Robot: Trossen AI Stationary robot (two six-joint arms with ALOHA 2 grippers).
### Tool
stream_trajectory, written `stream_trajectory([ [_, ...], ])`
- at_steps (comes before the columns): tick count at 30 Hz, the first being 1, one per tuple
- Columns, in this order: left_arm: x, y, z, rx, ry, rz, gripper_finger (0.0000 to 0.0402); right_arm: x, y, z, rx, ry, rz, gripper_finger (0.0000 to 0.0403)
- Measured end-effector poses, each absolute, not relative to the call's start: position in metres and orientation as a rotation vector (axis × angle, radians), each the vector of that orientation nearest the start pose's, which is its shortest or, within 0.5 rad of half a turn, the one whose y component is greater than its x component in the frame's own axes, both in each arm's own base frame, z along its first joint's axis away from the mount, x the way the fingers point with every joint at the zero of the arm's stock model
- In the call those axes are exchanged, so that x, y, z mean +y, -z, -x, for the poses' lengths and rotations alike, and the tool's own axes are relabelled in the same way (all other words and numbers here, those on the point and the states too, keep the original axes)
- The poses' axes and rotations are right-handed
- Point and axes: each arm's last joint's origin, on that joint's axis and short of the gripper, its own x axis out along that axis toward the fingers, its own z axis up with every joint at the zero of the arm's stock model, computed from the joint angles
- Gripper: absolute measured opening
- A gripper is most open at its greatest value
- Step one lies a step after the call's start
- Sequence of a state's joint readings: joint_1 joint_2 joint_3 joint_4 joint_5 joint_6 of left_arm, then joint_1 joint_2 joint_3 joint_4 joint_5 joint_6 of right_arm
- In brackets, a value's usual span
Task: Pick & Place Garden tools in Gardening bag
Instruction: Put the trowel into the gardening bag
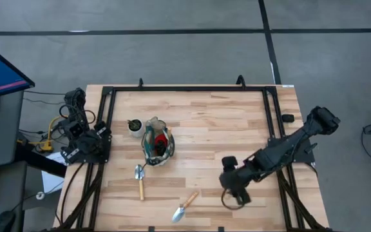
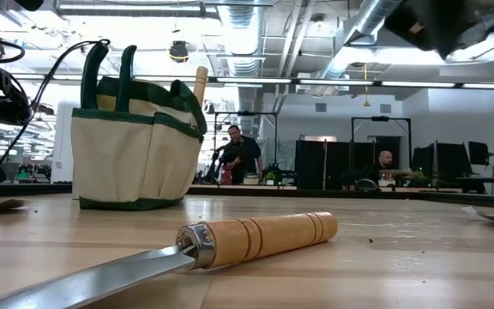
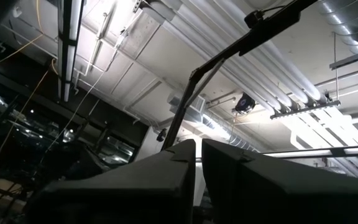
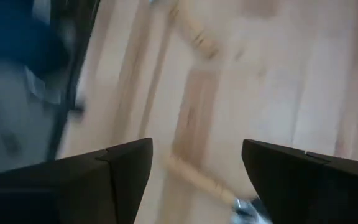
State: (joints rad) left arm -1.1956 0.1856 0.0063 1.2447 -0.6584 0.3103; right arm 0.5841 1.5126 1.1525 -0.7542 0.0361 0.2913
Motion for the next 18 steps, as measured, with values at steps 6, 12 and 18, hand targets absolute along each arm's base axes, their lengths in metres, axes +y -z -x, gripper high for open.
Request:
stream_trajectory([
  [6, -0.046, -0.246, -0.037, -0.692, 0.367, 0.557, 0.0019, 0.179, -0.236, -0.256, 1.268, -0.538, 0.462, 0.0240],
  [12, -0.047, -0.246, -0.038, -0.691, 0.369, 0.552, 0.0019, 0.187, -0.213, -0.269, 1.347, -0.650, 0.616, 0.0240],
  [18, -0.047, -0.246, -0.038, -0.690, 0.369, 0.549, 0.0019, 0.190, -0.193, -0.273, 1.435, -0.653, 0.635, 0.0240],
])
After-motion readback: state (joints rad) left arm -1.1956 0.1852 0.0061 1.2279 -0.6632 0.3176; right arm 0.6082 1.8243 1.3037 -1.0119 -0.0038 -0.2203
